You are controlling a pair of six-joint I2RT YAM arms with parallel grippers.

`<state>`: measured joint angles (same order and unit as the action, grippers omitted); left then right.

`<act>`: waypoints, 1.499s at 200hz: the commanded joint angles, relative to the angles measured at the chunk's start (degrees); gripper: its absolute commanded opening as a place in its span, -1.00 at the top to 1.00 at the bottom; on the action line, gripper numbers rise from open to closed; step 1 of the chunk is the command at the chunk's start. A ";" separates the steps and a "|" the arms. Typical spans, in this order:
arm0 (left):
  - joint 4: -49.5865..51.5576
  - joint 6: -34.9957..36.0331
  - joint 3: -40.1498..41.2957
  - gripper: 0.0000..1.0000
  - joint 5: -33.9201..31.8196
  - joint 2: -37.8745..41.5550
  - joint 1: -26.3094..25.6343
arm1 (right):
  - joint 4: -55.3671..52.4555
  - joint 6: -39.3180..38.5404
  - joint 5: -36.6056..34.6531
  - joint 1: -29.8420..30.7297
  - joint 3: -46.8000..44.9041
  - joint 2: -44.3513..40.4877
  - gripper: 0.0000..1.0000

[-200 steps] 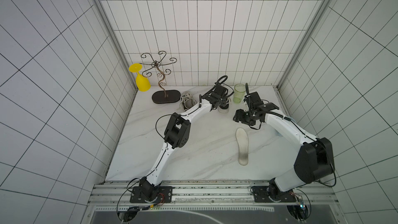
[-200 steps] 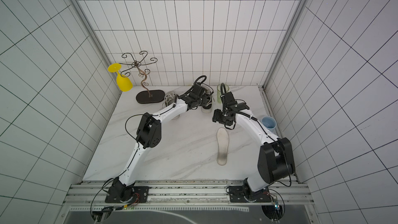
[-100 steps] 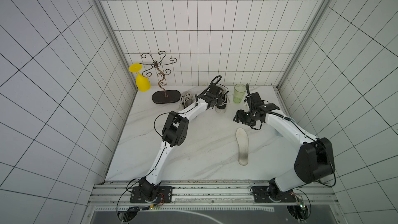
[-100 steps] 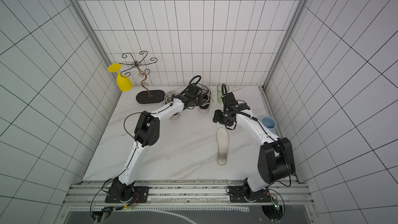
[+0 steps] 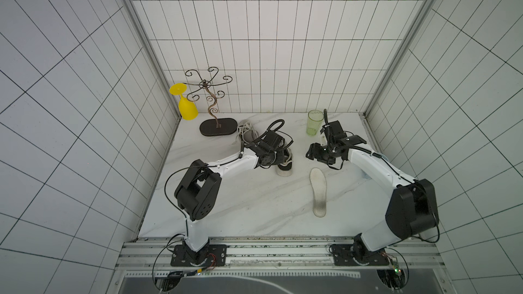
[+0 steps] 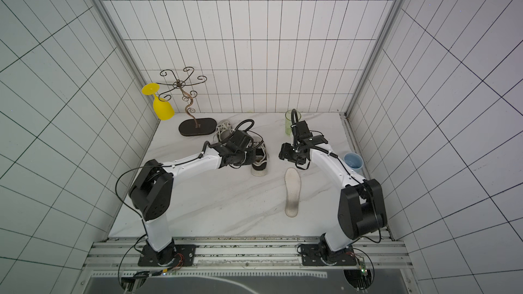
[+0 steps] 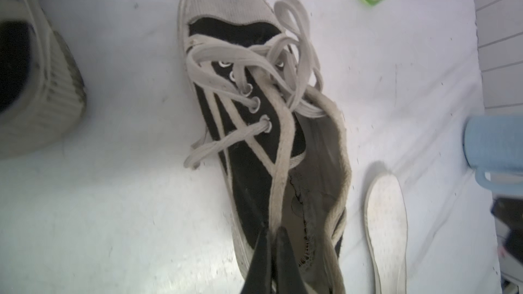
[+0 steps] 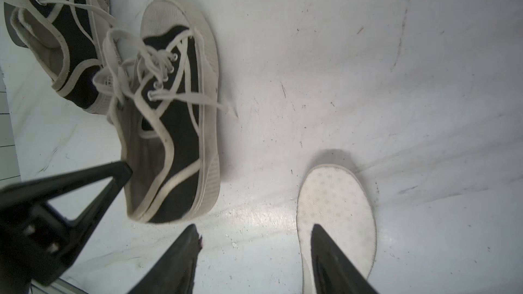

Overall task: Insert the insole into the shoe
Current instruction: Move the shoe to the center of the board, then adjust the shoe at the center of the board.

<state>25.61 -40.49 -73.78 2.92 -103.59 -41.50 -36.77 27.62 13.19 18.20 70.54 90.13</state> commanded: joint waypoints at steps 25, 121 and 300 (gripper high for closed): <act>-4.64 -3.49 6.70 0.82 6.49 4.93 -2.98 | 1.09 1.69 2.14 4.89 1.14 4.08 -0.28; 10.72 12.05 -1.40 0.11 -0.06 5.79 0.53 | 5.54 9.01 4.56 10.99 -5.07 3.10 -0.32; 3.31 10.44 -0.27 0.69 -7.02 -2.37 -0.58 | 12.82 12.57 -4.27 9.77 -9.20 7.94 0.65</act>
<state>30.61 -29.63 -74.87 0.30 -106.06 -43.42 -23.70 40.03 11.03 29.47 65.30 98.61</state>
